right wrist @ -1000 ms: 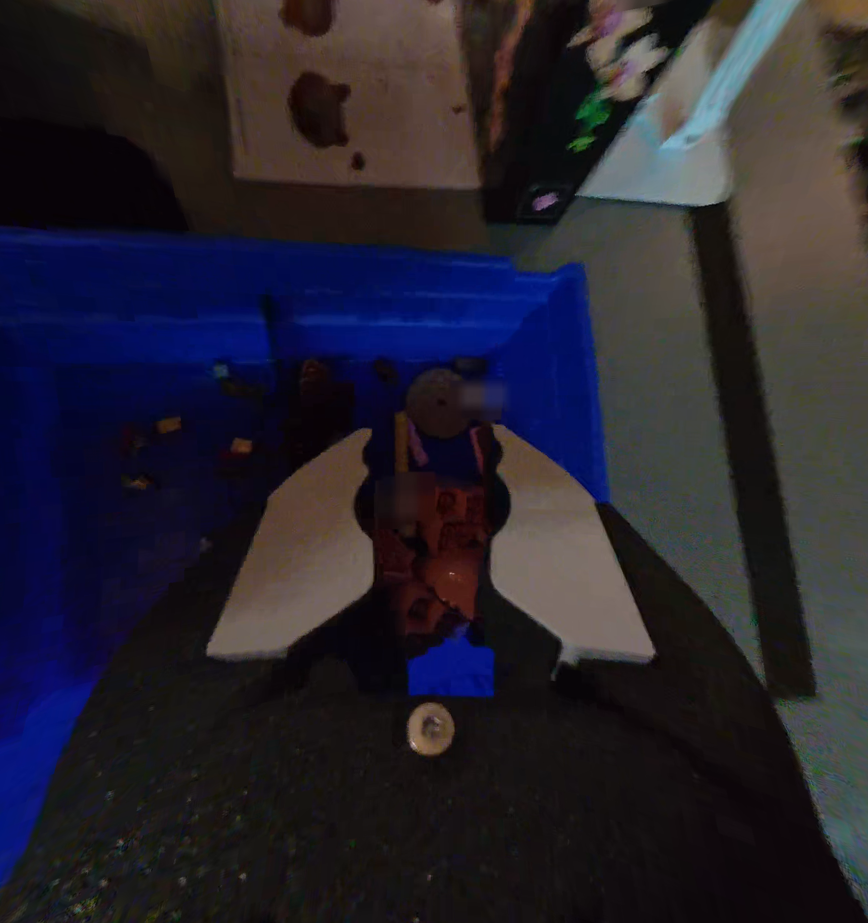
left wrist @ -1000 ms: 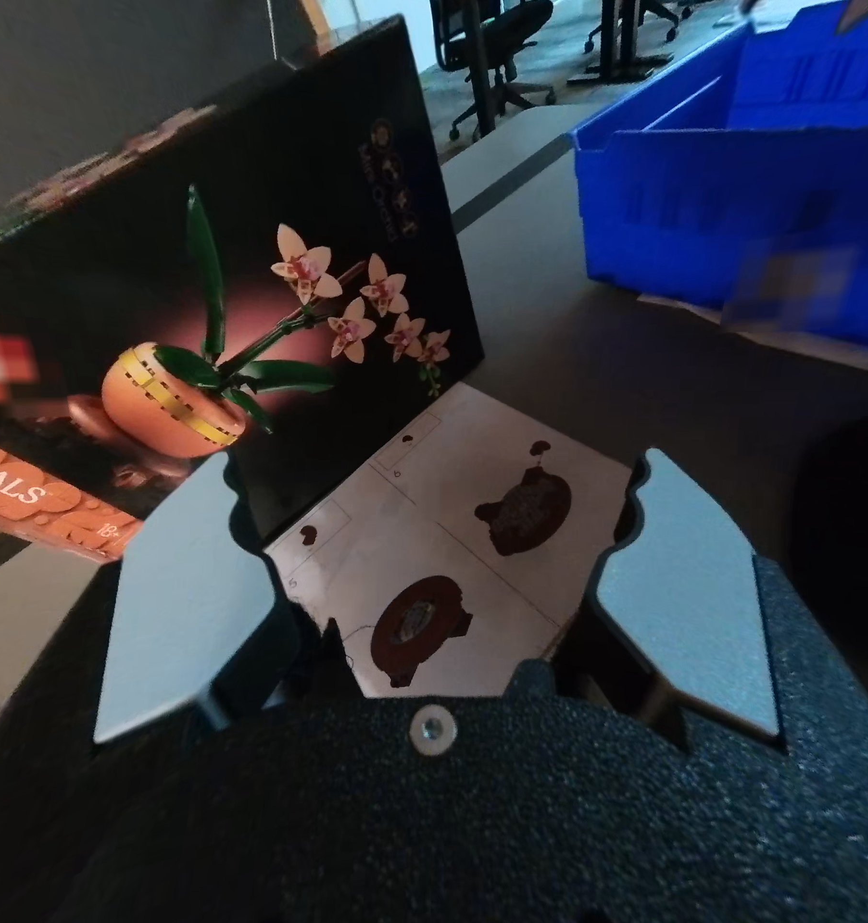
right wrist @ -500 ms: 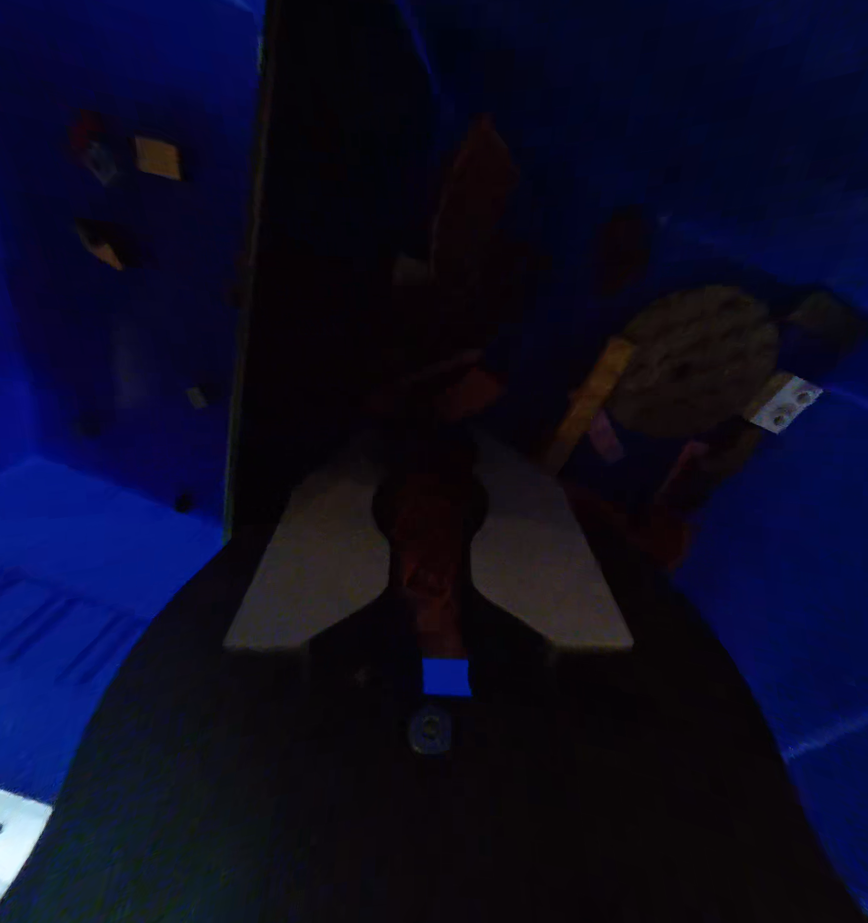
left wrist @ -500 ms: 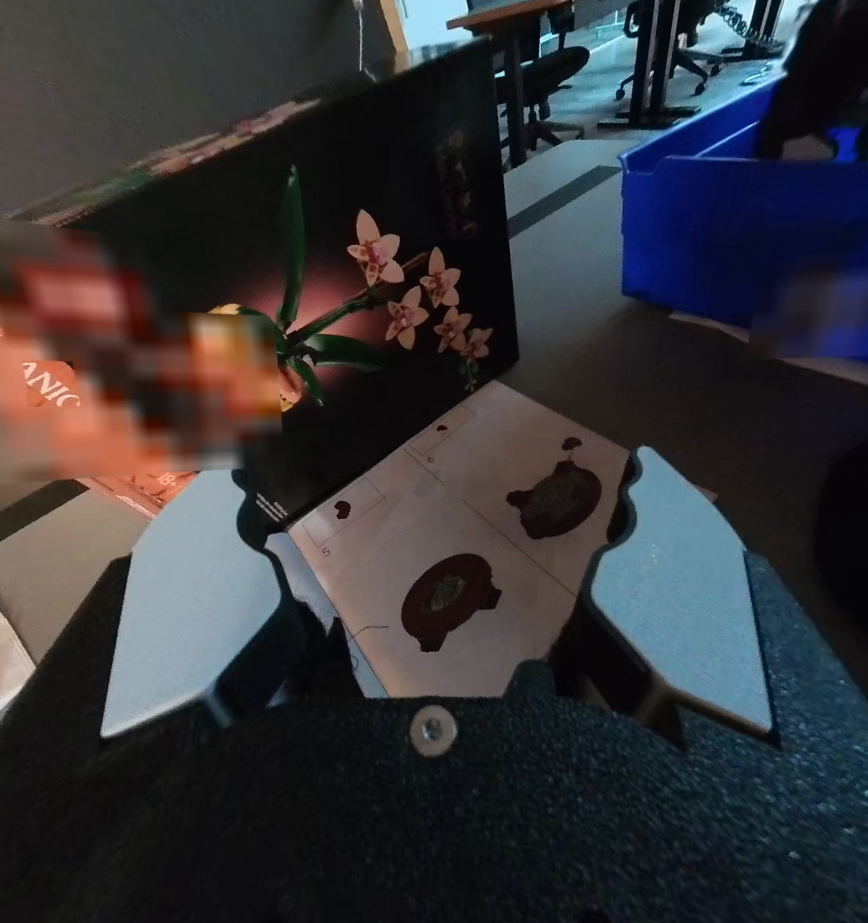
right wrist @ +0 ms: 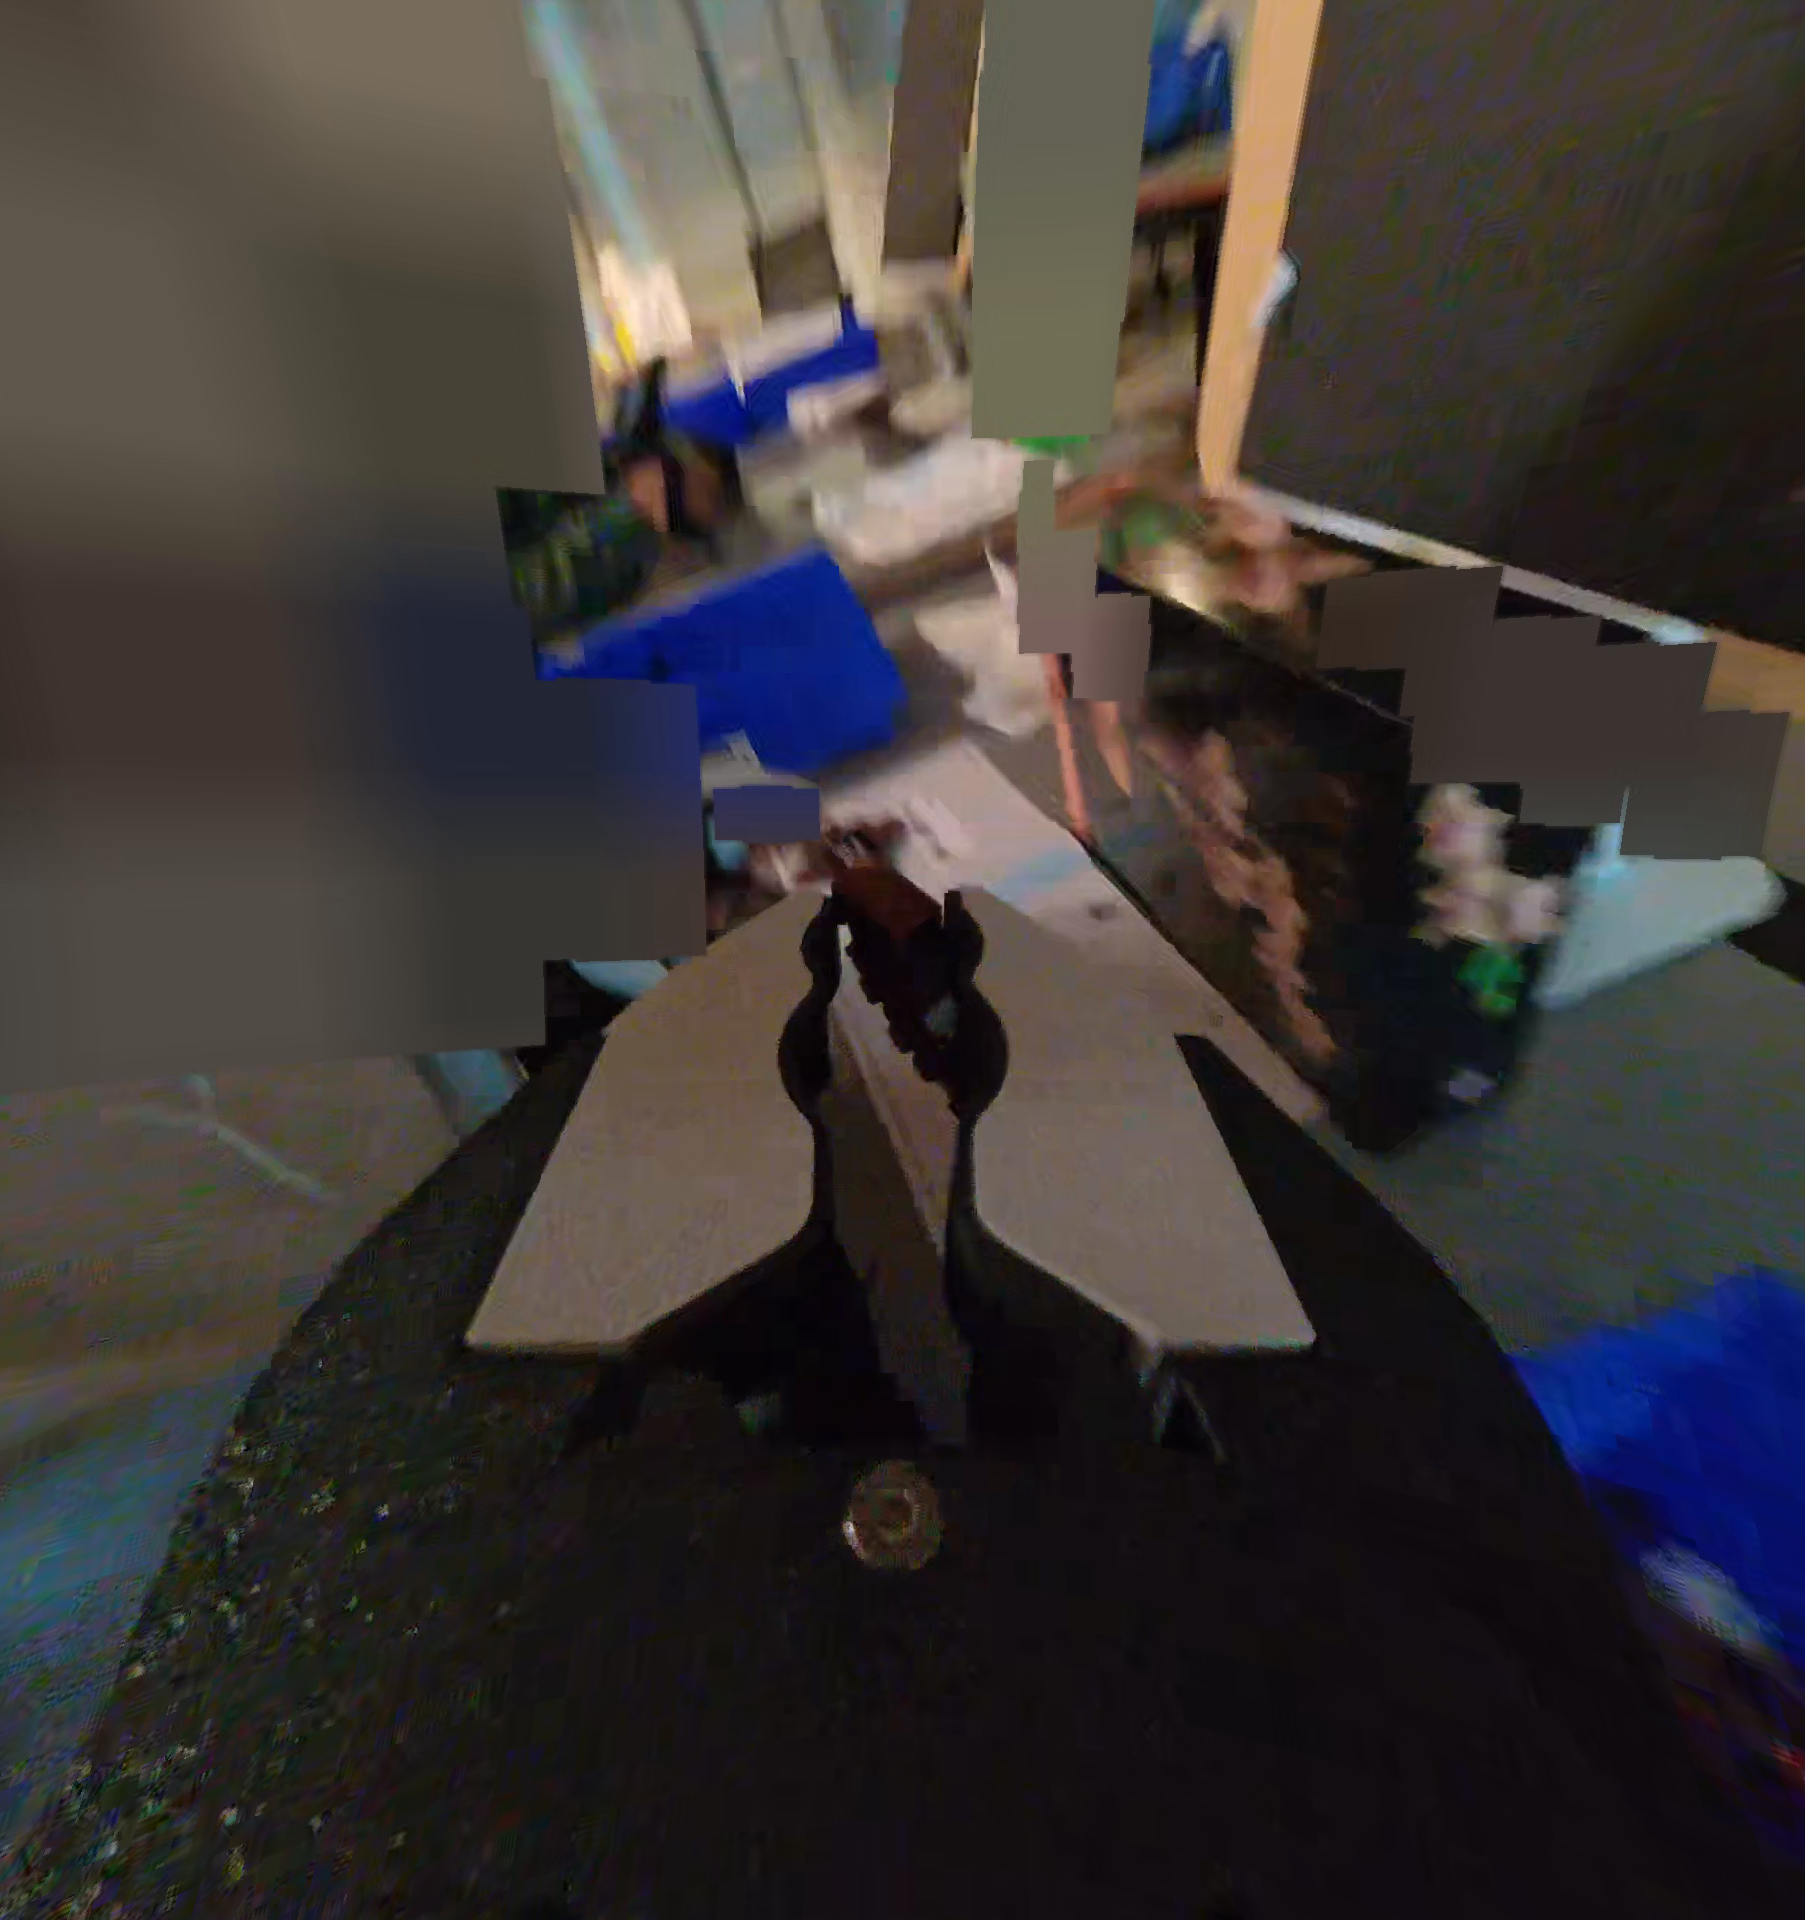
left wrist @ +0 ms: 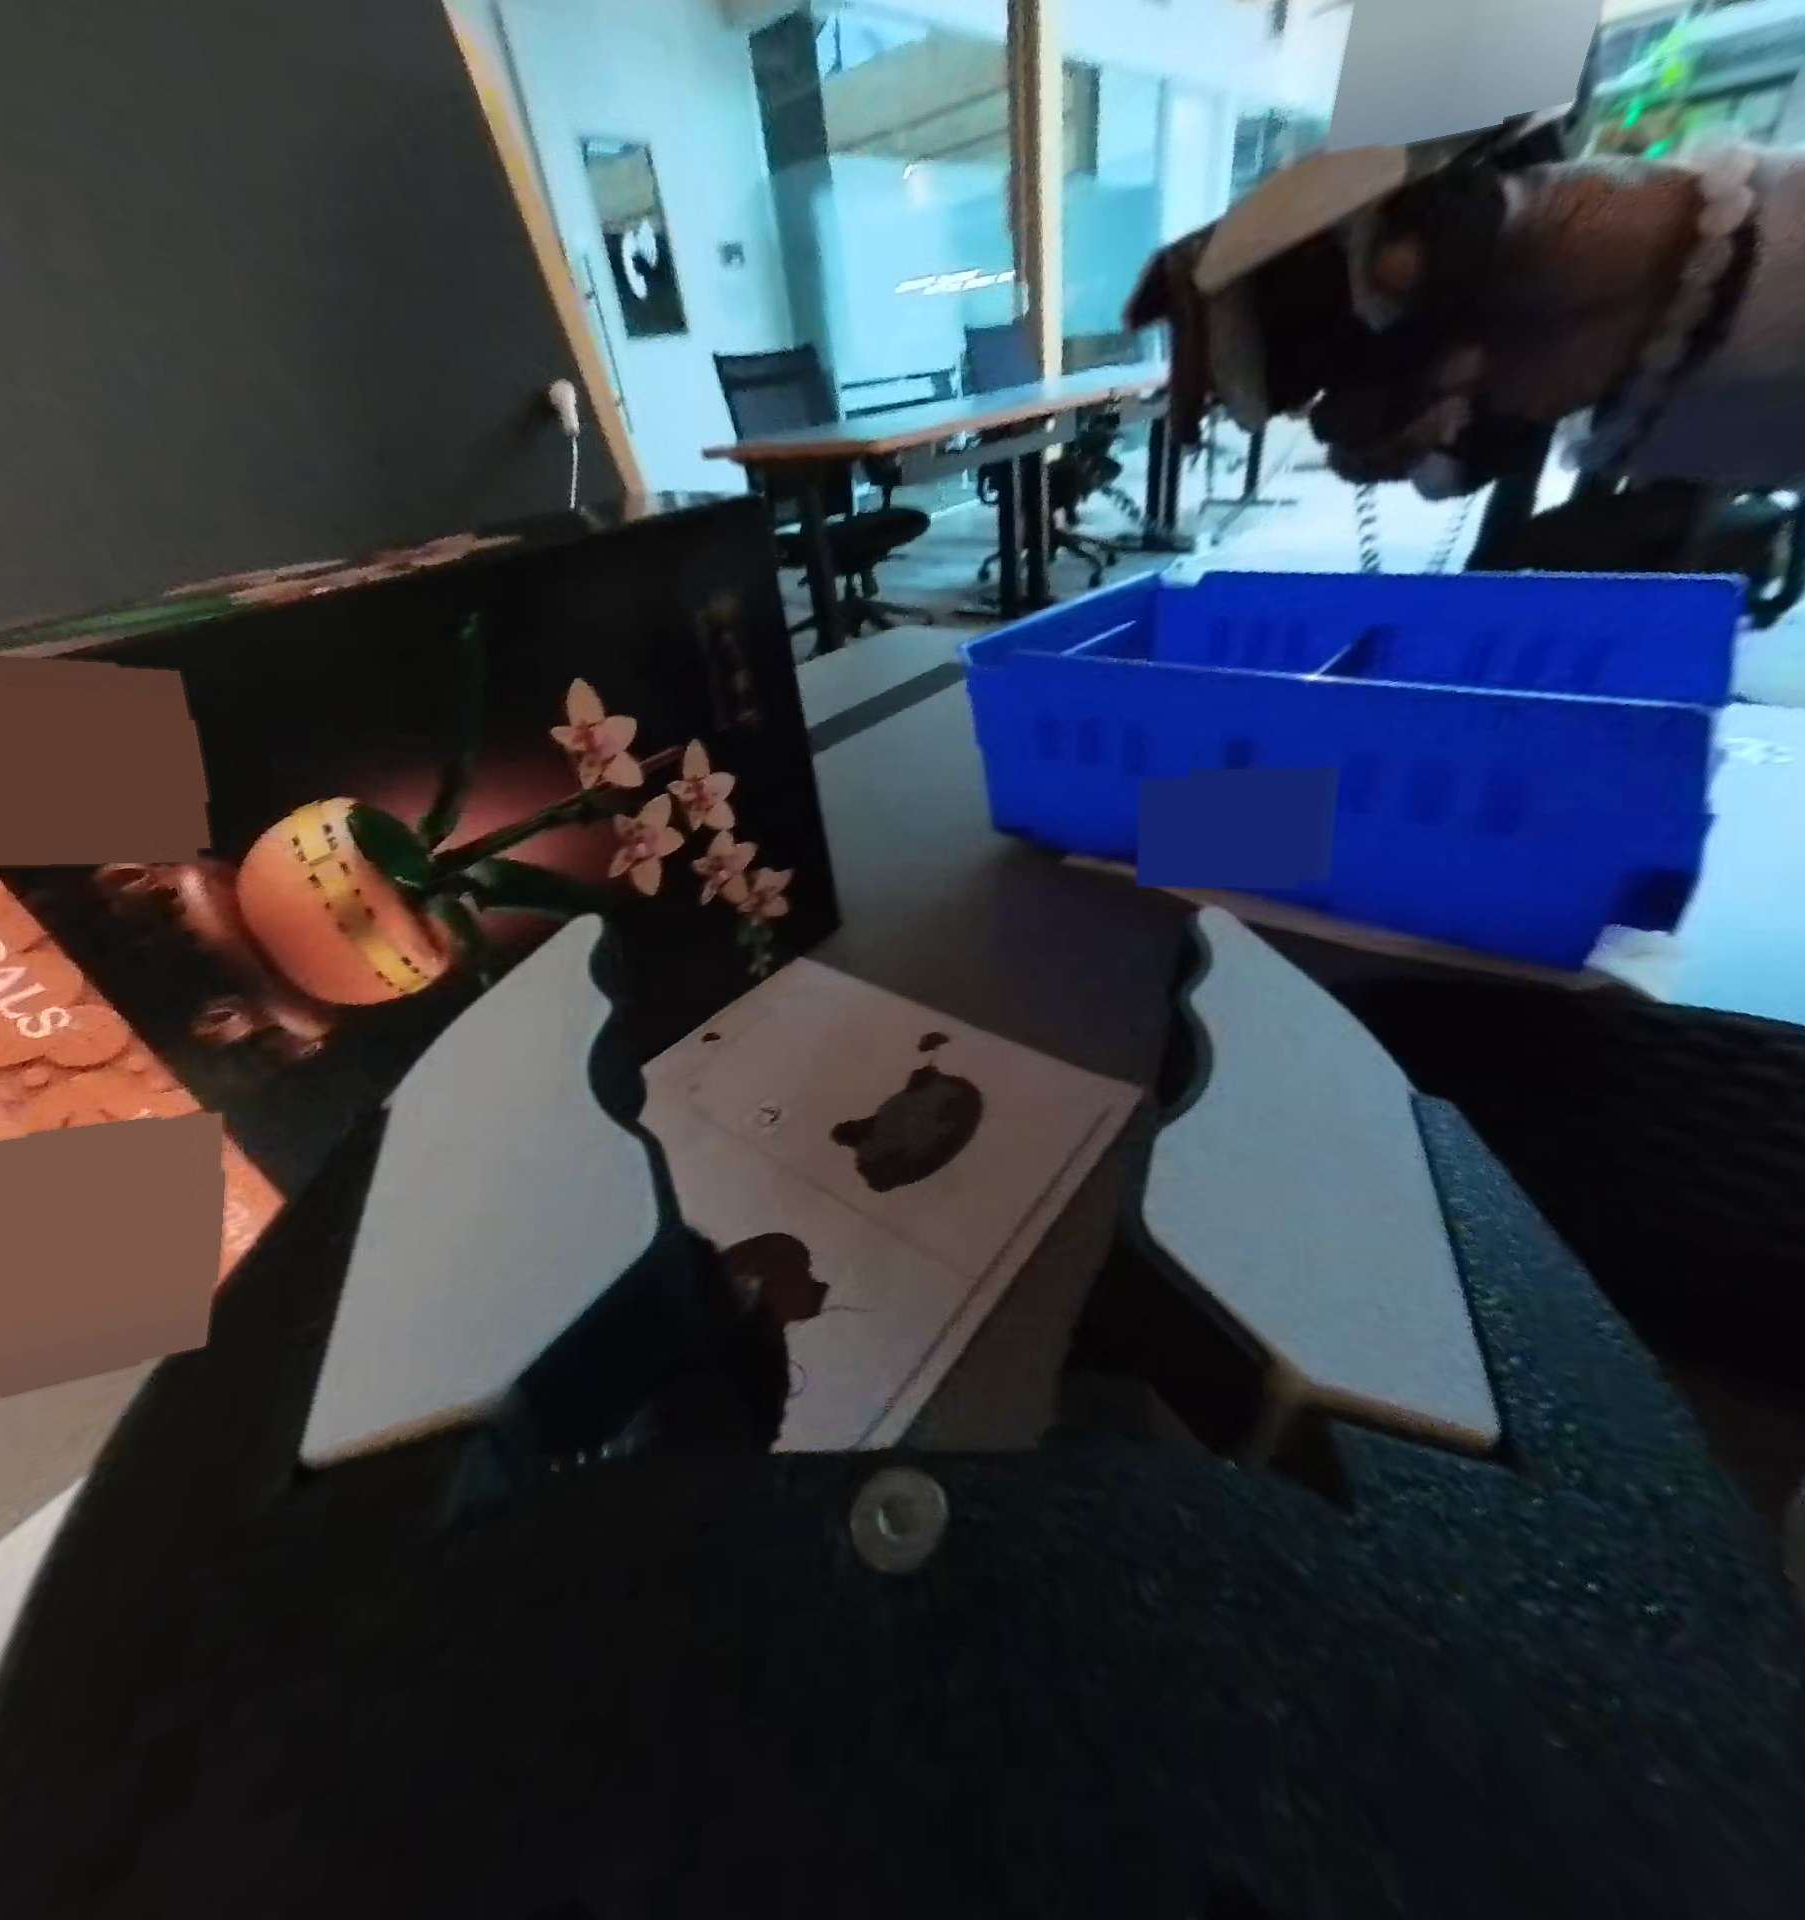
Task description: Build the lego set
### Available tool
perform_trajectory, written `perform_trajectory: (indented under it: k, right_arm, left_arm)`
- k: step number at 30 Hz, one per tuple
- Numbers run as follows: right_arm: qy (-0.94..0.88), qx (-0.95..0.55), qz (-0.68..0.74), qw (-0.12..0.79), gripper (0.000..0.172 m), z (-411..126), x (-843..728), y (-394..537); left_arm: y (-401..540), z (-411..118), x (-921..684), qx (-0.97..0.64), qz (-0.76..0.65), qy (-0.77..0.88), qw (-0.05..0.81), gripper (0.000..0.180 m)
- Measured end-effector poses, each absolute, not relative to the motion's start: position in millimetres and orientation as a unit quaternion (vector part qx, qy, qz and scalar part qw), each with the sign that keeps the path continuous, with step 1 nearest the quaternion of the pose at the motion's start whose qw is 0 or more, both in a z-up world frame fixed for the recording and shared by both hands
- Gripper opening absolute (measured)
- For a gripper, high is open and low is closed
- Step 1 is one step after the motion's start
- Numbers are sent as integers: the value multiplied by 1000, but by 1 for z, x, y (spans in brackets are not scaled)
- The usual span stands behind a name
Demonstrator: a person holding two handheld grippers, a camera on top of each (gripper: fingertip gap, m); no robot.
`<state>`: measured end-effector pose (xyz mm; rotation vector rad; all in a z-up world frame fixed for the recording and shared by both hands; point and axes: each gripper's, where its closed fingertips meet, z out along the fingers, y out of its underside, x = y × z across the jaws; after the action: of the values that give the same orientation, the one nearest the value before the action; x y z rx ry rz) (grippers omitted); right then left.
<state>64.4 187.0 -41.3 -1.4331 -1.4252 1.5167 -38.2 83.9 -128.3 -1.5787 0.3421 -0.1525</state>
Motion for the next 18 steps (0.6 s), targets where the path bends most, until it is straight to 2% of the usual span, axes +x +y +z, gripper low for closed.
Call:
perform_trajectory:
  k: [4, 7, 10, 14, 17, 18]
  right_arm:
    - [-468, -495, 647, 343, 17, -32, 17, 101]
    - [-415, -442, 734, 306, 17, -46, -15, 43]
    - [-334, -392, 827, 223, 16, -56, -35, 14]
    - [-312, -398, 844, 177, 16, -68, -62, -1]
    - [-326, -417, 831, 175, 17, -75, -79, -12]
    - [-328, -418, 829, 173, 17, -77, -82, -14]
  left_arm:
    - [61, -131, -27, -692, -111, 162, 695, 76]
    - [40, -128, -24, -679, -138, 188, 697, 59]
    - [18, -112, -18, -635, -213, 221, 709, 58]
    - [8, -110, -35, -628, -278, 215, 694, 58]
    - [6, -110, -46, -623, -233, 232, 709, 46]
    - [7, -111, -48, -624, -217, 239, 712, 37]
